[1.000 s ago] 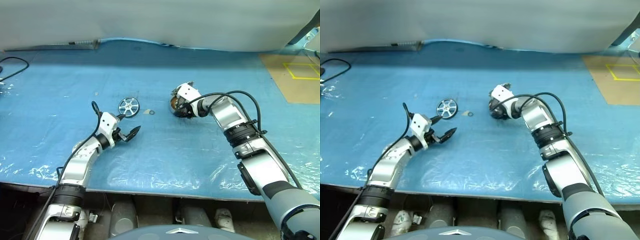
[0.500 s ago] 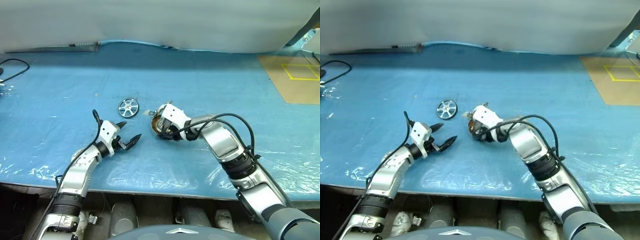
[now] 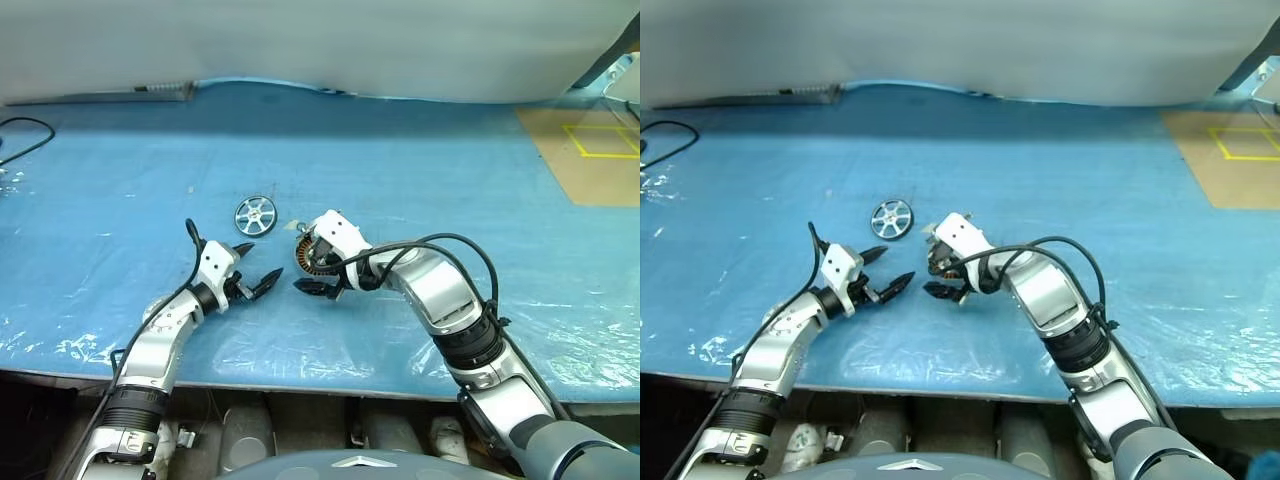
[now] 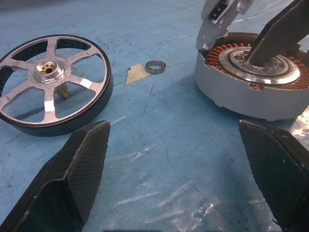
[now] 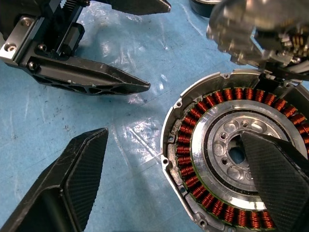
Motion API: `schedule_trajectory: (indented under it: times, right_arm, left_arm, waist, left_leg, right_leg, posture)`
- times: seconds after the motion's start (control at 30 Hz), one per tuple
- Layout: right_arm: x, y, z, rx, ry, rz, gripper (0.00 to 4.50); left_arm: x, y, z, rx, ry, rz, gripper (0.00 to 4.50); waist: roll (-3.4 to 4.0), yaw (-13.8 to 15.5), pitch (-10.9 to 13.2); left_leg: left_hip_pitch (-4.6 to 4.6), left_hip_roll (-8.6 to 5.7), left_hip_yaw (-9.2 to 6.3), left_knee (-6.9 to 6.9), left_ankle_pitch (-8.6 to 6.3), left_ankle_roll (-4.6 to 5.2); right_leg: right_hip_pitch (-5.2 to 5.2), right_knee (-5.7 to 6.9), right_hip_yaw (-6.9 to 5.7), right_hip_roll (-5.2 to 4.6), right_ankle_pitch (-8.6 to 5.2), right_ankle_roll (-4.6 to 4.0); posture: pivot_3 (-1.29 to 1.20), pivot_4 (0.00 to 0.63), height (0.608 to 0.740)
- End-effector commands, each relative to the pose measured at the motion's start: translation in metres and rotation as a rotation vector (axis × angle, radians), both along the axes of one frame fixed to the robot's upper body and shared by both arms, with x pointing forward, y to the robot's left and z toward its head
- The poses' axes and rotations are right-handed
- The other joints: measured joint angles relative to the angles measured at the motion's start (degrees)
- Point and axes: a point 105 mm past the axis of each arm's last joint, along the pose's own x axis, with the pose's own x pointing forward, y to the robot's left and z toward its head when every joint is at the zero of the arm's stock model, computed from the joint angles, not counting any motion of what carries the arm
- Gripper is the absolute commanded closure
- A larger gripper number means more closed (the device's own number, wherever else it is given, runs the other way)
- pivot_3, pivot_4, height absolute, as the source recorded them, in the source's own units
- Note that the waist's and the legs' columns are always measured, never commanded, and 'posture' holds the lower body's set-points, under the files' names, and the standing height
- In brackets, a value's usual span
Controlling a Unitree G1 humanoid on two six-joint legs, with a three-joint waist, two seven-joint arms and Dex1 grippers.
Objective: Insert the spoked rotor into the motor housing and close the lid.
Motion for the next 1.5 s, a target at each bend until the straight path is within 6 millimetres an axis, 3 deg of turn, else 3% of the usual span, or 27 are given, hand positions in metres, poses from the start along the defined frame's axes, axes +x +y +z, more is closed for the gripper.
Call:
schedule_trajectory:
  times: [0.03, 0.37, 0.63, 0.83, 1.0, 1.17, 1.27, 1.43, 1.5]
  right_arm:
    - [-0.007, -0.001, 0.025, 0.051, -0.023, 0.021, 0.02]
    - [-0.023, -0.042, 0.033, 0.114, -0.007, 0.059, 0.02]
    - [0.019, -0.095, 0.029, 0.042, -0.199, 0.006, 0.02]
    - [0.021, -0.088, 0.029, 0.094, -0.235, 0.062, 0.02]
    - [-0.006, -0.07, 0.023, 0.204, -0.328, 0.199, 0.02]
    - [-0.021, -0.065, 0.013, 0.268, -0.299, 0.184, 0.02]
    - [-0.023, -0.065, 0.01, 0.272, -0.298, 0.159, 0.0]
    - [-0.033, -0.061, 0.006, 0.288, -0.298, 0.141, 0.0]
    - [-0.034, -0.06, 0.004, 0.292, -0.304, 0.117, 0.0]
  left_arm:
    - [0.002, -0.002, 0.013, -0.013, -0.052, -0.015, 0.0]
    - [0.005, 0.002, 0.014, -0.003, -0.051, -0.023, 0.0]
    - [0.009, 0.0, 0.014, -0.002, -0.058, -0.034, 0.0]
    - [0.017, 0.004, 0.024, 0.025, -0.124, -0.004, 0.0]
    - [0.037, 0.007, 0.039, 0.042, -0.122, -0.017, 0.0]
    - [0.051, 0.001, 0.05, 0.072, -0.108, -0.12, 0.0]
    - [0.062, -0.001, 0.057, 0.115, -0.114, -0.176, 0.62]
    - [0.08, -0.008, 0.073, 0.205, -0.134, -0.29, 2.36]
    - [0.083, -0.011, 0.074, 0.255, -0.128, -0.34, 2.36]
  waist:
    - [0.0, 0.06, 0.0]
    - [0.01, 0.28, 0.0]
    - [0.01, -0.01, 0.01]
    - [0.01, 0.07, 0.01]
    - [0.01, 0.5, 0.0]
    - [0.01, 0.46, 0.01]
    - [0.01, 0.43, 0.01]
    - [0.01, 0.64, 0.01]
    - [0.0, 0.83, 0.01]
  left_leg:
    - [-0.08, 0.0, -0.01, 0.0, 0.0, 0.0]
    - [-0.28, 0.0, -0.09, 0.01, 0.0, -0.01]
    - [-0.25, 0.0, -0.07, 0.14, 0.0, 0.0]
    - [-0.37, 0.01, -0.07, 0.14, 0.01, 0.02]
    - [-0.45, 0.04, -0.09, 0.21, 0.01, 0.04]
    - [-0.44, 0.02, -0.09, 0.25, 0.01, 0.05]
    - [-0.42, 0.02, -0.1, 0.29, 0.01, 0.04]
    - [-0.45, -0.01, -0.15, 0.27, 0.01, 0.04]
    - [-0.48, -0.02, -0.19, 0.26, 0.01, 0.04]
  right_leg:
    - [-0.04, -0.02, -0.03, 0.0, 0.0, 0.01]
    - [-0.14, -0.1, -0.13, 0.0, 0.07, 0.11]
    - [-0.12, -0.03, -0.1, -0.02, 0.04, 0.03]
    - [-0.17, -0.03, -0.13, -0.01, 0.03, 0.01]
    - [-0.16, -0.03, -0.2, -0.03, 0.03, 0.0]
    - [-0.17, 0.0, -0.2, -0.04, 0.03, 0.0]
    - [-0.16, 0.06, -0.19, -0.04, 0.04, 0.0]
    - [-0.17, 0.06, -0.2, -0.04, 0.03, 0.0]
    - [-0.17, 0.04, -0.23, -0.04, 0.04, 0.01]
  posture:
    - [0.0, 0.15, 0.74]
    - [0.0, 0.15, 0.74]
    - [0.0, 0.15, 0.74]
    - [0.0, 0.15, 0.74]
    - [0.0, 0.15, 0.74]
    - [0.0, 0.15, 0.74]
    - [0.0, 0.15, 0.74]
    - [0.0, 0.15, 0.74]
    - [0.0, 0.15, 0.74]
